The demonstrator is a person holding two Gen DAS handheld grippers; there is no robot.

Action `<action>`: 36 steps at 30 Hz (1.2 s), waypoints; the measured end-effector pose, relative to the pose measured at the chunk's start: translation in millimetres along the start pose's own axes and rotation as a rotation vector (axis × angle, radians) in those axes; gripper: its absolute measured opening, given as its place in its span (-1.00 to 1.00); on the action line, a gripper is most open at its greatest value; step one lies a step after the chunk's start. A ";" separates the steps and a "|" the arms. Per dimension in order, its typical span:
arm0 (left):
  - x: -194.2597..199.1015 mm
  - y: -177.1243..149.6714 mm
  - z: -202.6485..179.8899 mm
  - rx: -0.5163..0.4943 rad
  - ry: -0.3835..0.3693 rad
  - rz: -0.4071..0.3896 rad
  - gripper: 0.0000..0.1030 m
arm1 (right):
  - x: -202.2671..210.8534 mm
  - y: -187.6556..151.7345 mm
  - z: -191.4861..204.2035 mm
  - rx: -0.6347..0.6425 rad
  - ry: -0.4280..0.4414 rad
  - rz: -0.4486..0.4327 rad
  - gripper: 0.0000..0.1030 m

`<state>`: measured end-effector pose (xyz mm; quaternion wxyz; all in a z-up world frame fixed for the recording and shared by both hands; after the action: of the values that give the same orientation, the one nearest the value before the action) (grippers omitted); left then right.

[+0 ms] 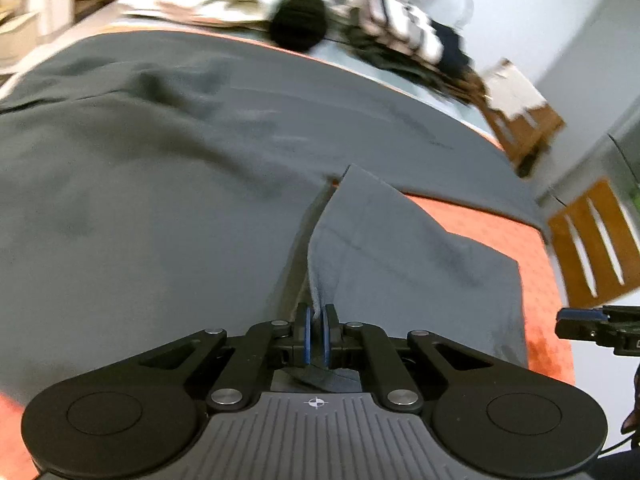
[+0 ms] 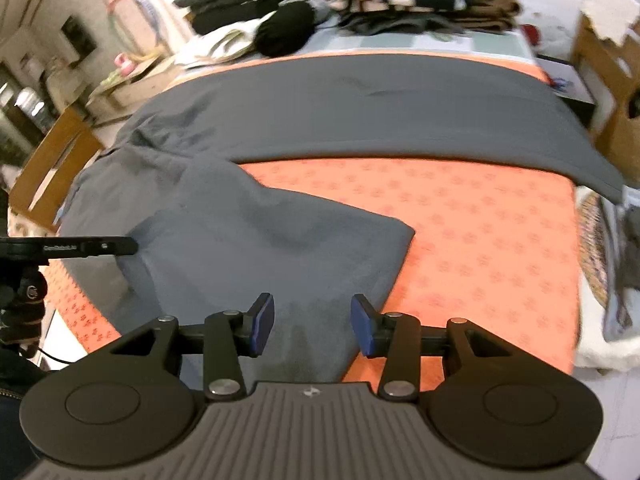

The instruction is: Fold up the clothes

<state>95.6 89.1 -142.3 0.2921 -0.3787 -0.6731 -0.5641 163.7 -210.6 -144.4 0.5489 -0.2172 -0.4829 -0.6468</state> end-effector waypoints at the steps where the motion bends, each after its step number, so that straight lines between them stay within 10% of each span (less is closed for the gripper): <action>1: 6.7 -3.7 9.7 0.013 0.025 -0.002 -0.84 | -4.6 1.6 6.4 0.014 0.009 0.009 -0.06; 20: 75.3 -39.6 138.1 0.166 0.312 -0.019 -0.54 | -54.7 17.2 92.0 0.185 0.080 0.092 -0.01; 36: 58.5 11.8 87.8 0.145 0.251 -0.114 -0.05 | 29.1 66.6 -77.2 -0.274 -0.187 -0.302 0.01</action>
<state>76.8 186.6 -104.9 0.3682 -0.2443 -0.6907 -0.5724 235.4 -287.3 -129.0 0.3640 -0.2742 -0.4663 -0.7582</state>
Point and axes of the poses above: each gripper's, at about its wrist camera, not at the fingertips, and x roughly against the way its jaws point, z to its left, y to its top, the point moved 6 cm from there along -x, roughly the way its jaws point, and after that the axes turned 13 degrees about -x, right-handed, at the moved point
